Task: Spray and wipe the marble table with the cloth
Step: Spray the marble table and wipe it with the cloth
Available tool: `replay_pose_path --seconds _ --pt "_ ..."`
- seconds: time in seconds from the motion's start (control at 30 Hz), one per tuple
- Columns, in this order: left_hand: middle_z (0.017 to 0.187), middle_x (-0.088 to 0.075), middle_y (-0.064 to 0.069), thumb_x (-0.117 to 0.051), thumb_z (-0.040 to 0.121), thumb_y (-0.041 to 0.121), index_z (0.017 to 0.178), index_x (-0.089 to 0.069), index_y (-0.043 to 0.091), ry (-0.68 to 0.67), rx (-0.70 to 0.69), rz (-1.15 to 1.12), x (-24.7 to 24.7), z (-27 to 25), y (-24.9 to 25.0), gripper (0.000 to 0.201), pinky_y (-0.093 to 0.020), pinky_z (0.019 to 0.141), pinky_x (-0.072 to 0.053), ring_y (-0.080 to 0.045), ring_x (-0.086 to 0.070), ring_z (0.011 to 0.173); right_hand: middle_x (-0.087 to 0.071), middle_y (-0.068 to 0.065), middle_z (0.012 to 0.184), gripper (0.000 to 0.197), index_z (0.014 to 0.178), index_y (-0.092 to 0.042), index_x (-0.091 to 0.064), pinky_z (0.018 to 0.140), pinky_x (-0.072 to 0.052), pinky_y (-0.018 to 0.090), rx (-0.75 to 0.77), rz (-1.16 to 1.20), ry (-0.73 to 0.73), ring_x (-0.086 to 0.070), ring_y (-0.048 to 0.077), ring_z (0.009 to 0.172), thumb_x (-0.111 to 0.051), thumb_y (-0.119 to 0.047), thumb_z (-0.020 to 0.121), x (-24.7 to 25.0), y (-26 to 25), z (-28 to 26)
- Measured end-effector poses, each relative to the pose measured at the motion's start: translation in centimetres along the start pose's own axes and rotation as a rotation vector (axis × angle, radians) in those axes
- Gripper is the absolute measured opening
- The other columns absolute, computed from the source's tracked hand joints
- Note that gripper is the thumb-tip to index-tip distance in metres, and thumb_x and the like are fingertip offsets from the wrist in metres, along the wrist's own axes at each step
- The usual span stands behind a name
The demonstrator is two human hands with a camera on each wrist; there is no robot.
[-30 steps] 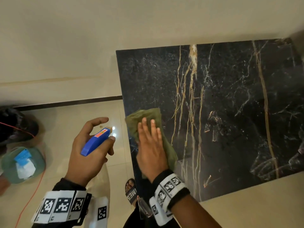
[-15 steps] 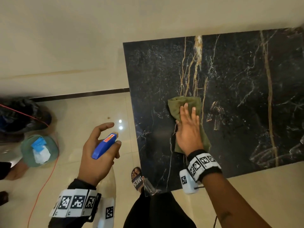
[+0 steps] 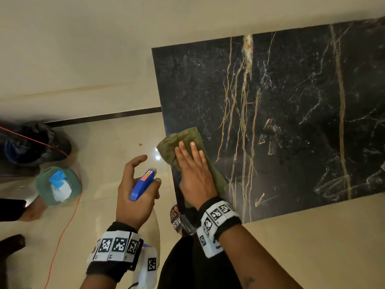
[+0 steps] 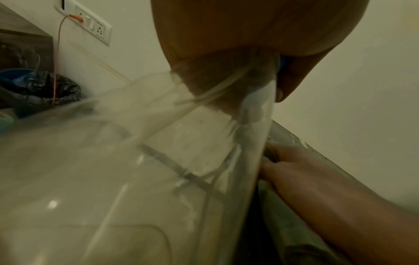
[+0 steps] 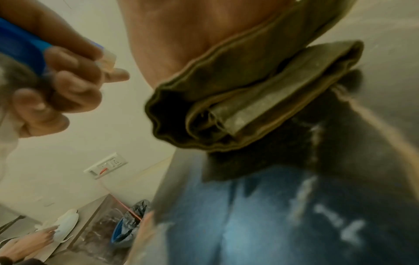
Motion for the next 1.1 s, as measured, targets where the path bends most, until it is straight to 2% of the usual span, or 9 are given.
replay_pose_path --seconds 0.1,0.2,0.33,0.5,0.63,0.73,0.8,0.93,1.1 --pt "0.066 -0.066 -0.012 -0.067 0.092 -0.001 0.136 -0.050 0.030 0.024 0.010 0.007 0.3 0.2 -0.1 0.057 -0.035 0.060 -0.057 -0.020 -0.065 0.059 -0.006 -0.001 0.166 0.083 0.158 -0.018 -0.016 0.124 -0.005 0.048 -0.148 0.018 0.044 0.002 0.027 0.153 -0.052 0.002 0.085 2.0 4.2 -0.4" --pt "0.069 -0.067 -0.010 -0.067 0.092 0.000 0.136 -0.050 0.030 0.045 0.020 -0.012 0.6 0.2 0.0 0.055 -0.034 0.061 -0.058 -0.020 -0.065 0.061 -0.005 0.000 0.167 0.069 0.158 -0.018 -0.015 0.124 -0.006 0.050 -0.287 0.045 0.095 0.005 0.026 0.153 -0.046 -0.008 0.097 2.9 6.6 -0.8" --pt "0.067 -0.067 -0.010 -0.067 0.092 0.002 0.135 -0.051 0.030 0.051 0.017 -0.009 0.7 -0.6 0.0 0.054 -0.034 0.061 -0.057 -0.020 -0.065 0.060 -0.004 0.002 0.166 0.068 0.158 -0.017 -0.015 0.124 -0.006 0.051 -0.237 0.026 0.073 0.005 0.028 0.153 -0.047 -0.013 0.098 1.3 3.3 -0.8" --pt "0.062 -0.066 -0.011 -0.068 0.092 0.000 0.133 -0.054 0.030 0.065 0.010 -0.008 1.1 -2.2 -0.5 0.052 -0.038 0.058 -0.054 -0.021 -0.063 0.056 0.002 0.003 0.167 0.081 0.158 -0.017 -0.011 0.124 0.001 0.049 -0.030 -0.033 -0.003 0.010 0.029 0.152 -0.051 -0.006 0.088 -1.7 -2.2 -2.5" --pt "0.062 -0.066 -0.012 -0.067 0.093 -0.001 0.133 -0.054 0.031 0.025 0.007 0.005 0.8 -3.4 -1.4 0.053 -0.037 0.056 -0.054 -0.021 -0.063 0.055 0.000 0.002 0.167 0.081 0.158 -0.017 -0.012 0.124 0.002 0.047 0.045 -0.057 -0.020 0.009 0.029 0.152 -0.048 -0.005 0.086 -1.9 -2.5 -3.0" --pt "0.065 -0.066 -0.011 -0.067 0.093 0.001 0.132 -0.053 0.031 -0.001 0.003 0.023 0.5 -4.4 -1.9 0.052 -0.030 0.054 -0.055 -0.018 -0.063 0.055 -0.007 0.000 0.166 0.083 0.158 -0.018 -0.018 0.124 -0.003 0.048 -0.015 -0.014 0.007 0.003 0.029 0.153 -0.049 0.002 0.083 -0.2 0.5 -3.3" --pt "0.069 -0.068 -0.009 -0.067 0.093 0.002 0.134 -0.051 0.031 -0.015 0.003 0.024 0.5 -5.1 -2.1 0.052 -0.026 0.054 -0.056 -0.019 -0.065 0.059 -0.007 -0.001 0.166 0.086 0.158 -0.020 -0.018 0.125 -0.003 0.048 -0.142 0.005 0.047 0.003 0.029 0.153 -0.047 0.006 0.081 1.4 4.2 -3.7" --pt "0.072 -0.069 -0.006 -0.067 0.094 0.003 0.136 -0.050 0.030 -0.034 0.001 0.032 0.6 -6.3 -2.4 0.053 -0.024 0.054 -0.056 -0.019 -0.066 0.061 -0.009 0.000 0.166 0.077 0.158 -0.017 -0.019 0.124 -0.003 0.049 -0.319 0.020 0.133 0.002 0.030 0.153 -0.046 0.004 0.089 3.5 10.0 -4.7" --pt "0.069 -0.068 -0.006 -0.067 0.093 0.002 0.134 -0.051 0.032 -0.035 0.005 0.028 0.7 -7.7 -3.0 0.053 -0.027 0.054 -0.055 -0.019 -0.065 0.060 -0.002 0.003 0.166 0.075 0.158 -0.016 -0.013 0.123 0.004 0.045 -0.300 0.048 0.127 0.008 0.030 0.152 -0.042 -0.001 0.091 1.6 4.8 -5.2"
Point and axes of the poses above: each hand's wrist, its own z-axis towards the middle knuckle, its own x-axis out of the back of the hand, y = z × x, the point moved 6 cm from there along z, towards the middle knuckle
